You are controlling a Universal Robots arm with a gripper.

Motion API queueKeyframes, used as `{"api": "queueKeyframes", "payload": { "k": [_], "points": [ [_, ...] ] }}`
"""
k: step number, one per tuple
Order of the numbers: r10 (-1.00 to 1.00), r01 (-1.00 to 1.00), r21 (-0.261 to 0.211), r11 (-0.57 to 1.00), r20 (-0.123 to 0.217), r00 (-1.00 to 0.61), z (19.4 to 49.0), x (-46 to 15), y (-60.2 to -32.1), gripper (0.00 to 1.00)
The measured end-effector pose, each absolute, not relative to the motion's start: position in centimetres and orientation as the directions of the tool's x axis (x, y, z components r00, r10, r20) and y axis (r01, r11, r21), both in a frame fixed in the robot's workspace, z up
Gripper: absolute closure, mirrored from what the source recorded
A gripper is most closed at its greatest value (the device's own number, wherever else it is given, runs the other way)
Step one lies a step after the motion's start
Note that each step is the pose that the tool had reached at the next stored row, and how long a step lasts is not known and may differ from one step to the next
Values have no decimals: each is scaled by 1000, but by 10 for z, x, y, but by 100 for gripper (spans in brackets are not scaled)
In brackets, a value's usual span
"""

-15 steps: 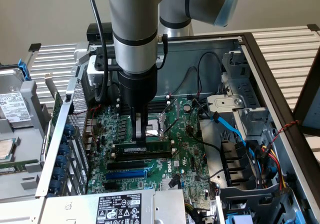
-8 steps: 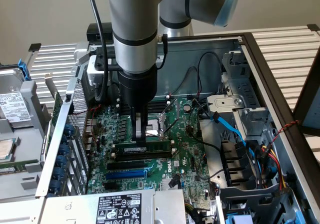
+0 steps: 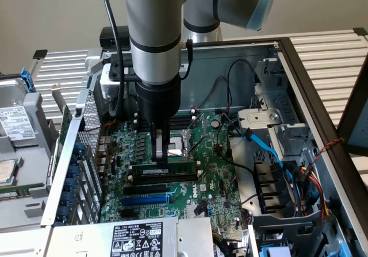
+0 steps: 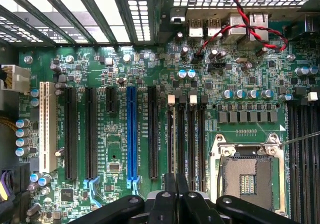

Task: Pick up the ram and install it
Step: 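Insert the ram into the slot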

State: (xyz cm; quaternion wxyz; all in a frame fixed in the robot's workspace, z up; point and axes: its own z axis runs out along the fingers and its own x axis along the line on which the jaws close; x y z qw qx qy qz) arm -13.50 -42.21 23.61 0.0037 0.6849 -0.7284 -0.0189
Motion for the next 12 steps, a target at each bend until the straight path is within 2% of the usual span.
{"api": "queueKeyframes", "payload": {
  "k": [12],
  "points": [
    [-998, -998, 33, 56, -21, -56, 236, -135, -422, 88]
  ]
}}
